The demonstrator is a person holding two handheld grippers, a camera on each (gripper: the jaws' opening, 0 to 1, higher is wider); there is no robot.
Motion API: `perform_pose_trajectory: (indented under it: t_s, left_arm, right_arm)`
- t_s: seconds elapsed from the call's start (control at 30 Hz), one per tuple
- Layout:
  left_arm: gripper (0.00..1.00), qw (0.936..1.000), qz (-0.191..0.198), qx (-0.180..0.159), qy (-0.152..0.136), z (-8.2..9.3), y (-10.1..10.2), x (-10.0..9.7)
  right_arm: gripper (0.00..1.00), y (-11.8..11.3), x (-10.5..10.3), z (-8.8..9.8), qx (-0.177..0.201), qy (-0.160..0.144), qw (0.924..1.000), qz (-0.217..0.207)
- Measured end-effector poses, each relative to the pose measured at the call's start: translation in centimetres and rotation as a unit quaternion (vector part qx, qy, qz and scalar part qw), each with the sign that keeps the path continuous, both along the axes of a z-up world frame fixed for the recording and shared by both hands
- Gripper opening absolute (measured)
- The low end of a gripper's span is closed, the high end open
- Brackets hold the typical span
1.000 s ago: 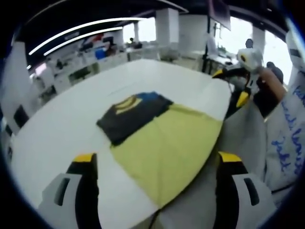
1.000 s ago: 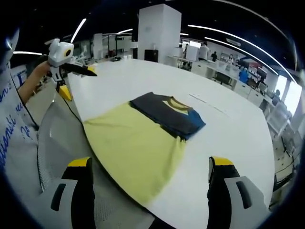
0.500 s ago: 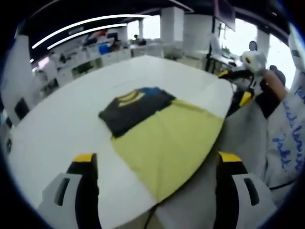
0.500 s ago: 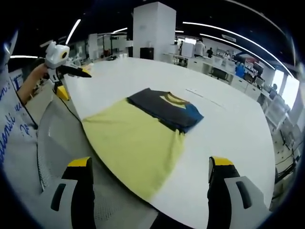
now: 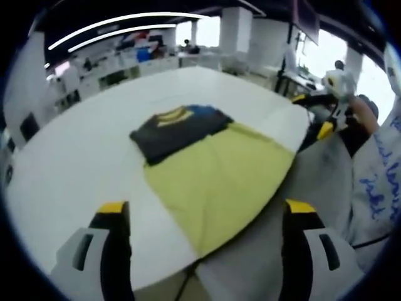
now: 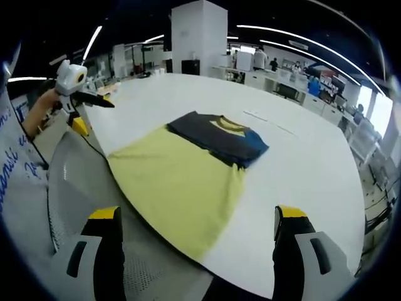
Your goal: Fold the garment on the visible template until the final outline fits inside the template.
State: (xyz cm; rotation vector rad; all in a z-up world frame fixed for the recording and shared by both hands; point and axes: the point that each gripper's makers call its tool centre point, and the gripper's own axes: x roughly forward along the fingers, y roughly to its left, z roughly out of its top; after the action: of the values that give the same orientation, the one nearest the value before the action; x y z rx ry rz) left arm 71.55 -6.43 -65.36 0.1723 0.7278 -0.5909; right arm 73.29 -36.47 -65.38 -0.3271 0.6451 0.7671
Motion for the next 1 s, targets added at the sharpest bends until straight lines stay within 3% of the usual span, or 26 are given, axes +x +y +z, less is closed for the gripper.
perform_pose_trajectory:
  t_s: [0.5,0.67,1.0]
  left_arm:
    - [0.91,0.9992,0.009,0.004,0.039,-2.2,0.9,-1.0]
    - [0.86,0.9962,0.003,0.048,0.073,-4.0,1.9,-2.0]
    - [0.78,0.9961,0.01,0.025,0.084,-4.9,1.5,-2.2]
  right_arm:
    - [1.0,-0.6,-0.4,-1.7,-0.016,0.021,0.9996,-0.001]
    - [1.0,-0.9,-0.2,-2.0,-0.023,0.021,0.9994,-0.012]
    - [0.96,-0.8,-0.7,-2.9,-0.03,0.036,0.9989,-0.008]
